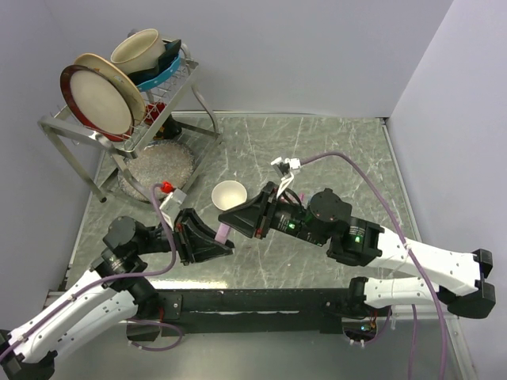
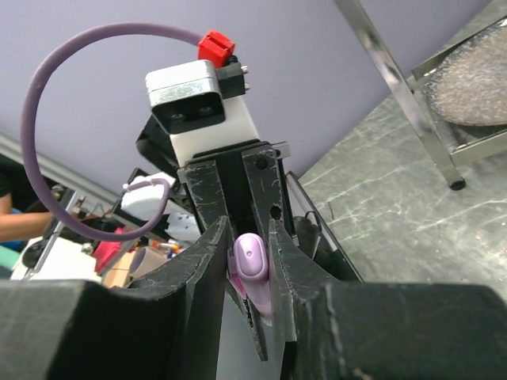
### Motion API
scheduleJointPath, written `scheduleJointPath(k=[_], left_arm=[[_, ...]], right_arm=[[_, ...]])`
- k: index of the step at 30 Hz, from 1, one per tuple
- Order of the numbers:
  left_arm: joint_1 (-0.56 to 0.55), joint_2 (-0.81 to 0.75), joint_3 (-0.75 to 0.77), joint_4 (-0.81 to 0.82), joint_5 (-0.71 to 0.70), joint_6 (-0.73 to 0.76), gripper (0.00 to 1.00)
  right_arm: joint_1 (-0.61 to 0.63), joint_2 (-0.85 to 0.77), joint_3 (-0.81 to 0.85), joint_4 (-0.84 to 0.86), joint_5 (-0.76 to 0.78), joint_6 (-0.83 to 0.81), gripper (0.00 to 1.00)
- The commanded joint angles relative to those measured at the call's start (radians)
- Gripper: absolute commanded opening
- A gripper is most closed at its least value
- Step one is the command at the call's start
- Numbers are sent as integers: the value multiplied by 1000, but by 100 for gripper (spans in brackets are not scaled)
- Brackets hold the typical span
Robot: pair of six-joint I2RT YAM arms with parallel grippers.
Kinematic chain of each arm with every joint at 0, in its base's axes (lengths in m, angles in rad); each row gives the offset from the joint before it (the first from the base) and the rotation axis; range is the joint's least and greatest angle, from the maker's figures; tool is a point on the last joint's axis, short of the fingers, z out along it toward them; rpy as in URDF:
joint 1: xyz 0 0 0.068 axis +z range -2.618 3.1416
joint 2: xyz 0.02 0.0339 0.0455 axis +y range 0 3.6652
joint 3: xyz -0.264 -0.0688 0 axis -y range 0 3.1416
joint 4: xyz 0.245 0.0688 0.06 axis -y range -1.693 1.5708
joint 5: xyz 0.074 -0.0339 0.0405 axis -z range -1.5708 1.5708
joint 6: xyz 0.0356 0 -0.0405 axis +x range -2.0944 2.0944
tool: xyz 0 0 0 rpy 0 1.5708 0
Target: Insert the pens into the pen caps
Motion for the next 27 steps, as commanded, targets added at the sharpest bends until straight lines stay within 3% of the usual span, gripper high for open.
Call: scheduleJointPath(k=[1, 9, 15, 21, 27], left_arm=[[5, 59, 56, 187, -51, -23, 1], [13, 151, 142, 199, -60, 9, 1], [68, 237, 219, 184, 4, 23, 1], [131, 214, 262, 112, 9, 50, 1], [182, 225, 254, 159, 44, -20, 1]], right_arm=[[20, 1, -97, -25, -191, 17, 0], [46, -41, -246, 41, -331, 60, 0], [149, 51, -249, 33, -323, 61, 0], [190, 83, -276, 15, -301, 83, 0], [234, 117, -254, -54, -257, 74, 0]])
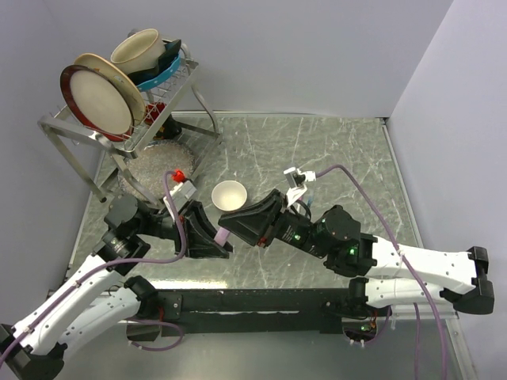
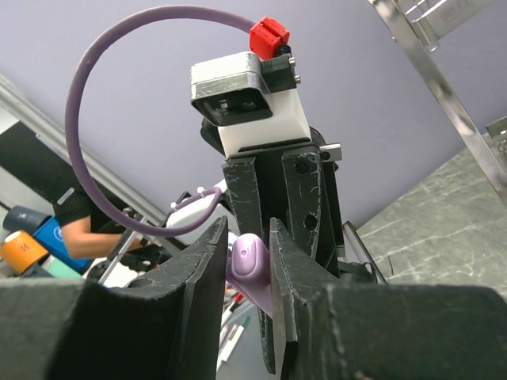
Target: Insert the pens into the pen caps
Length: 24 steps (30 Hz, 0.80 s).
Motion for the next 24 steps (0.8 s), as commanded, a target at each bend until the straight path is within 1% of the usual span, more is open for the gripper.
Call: scheduleJointPath(k=[1, 3, 5, 6, 7, 8, 9, 10, 11, 12, 13, 15, 16, 17, 18, 20, 21, 24], left_arm=[[68, 49, 81, 174, -331, -57, 1], [68, 63, 86, 181, -317, -77, 1], [68, 69, 85, 171, -272, -85, 1], [68, 66, 83, 160, -262, -82, 1], [68, 63, 78, 146, -245, -76, 1], [68, 54, 60, 122, -243, -65, 1], [68, 29, 51, 103, -251, -59, 1], [68, 16, 42, 85, -272, -42, 1], [68, -13, 17, 35, -286, -32, 1], [68, -29, 6, 4, -307, -18, 1], [68, -41, -16, -36, -370, 5, 1], [68, -60, -35, -122, -430, 19, 1], [68, -57, -38, -153, -471, 18, 1], [68, -34, -37, -208, -572, 10, 1], [68, -15, -32, -230, -605, 4, 1], [68, 67, -3, -265, -643, 5, 1], [66, 99, 5, -268, -648, 2, 1], [55, 234, 42, -259, -682, 4, 1]], right_arm=[[150, 155, -58, -443, -294, 38, 0], [151, 155, -23, -463, -249, 47, 0], [143, 129, 14, -500, -186, 50, 0], [139, 120, 62, -516, -97, 58, 3], [118, 100, 90, -568, -49, 69, 10], [105, 91, 116, -595, 4, 78, 13], [96, 80, 167, -648, 113, 104, 17], [76, 56, 190, -671, 177, 119, 28], [68, 40, 211, -694, 233, 151, 33], [59, 7, 244, -725, 332, 165, 41], [51, -10, 257, -737, 373, 175, 44], [48, -56, 287, -767, 451, 192, 53], [48, -68, 294, -774, 495, 187, 56], [48, -81, 305, -782, 517, 188, 57], [48, -107, 305, -799, 532, 192, 61], [48, -137, 285, -804, 568, 201, 65], [48, -171, 275, -802, 577, 204, 70], [48, -232, 242, -822, 620, 219, 77]])
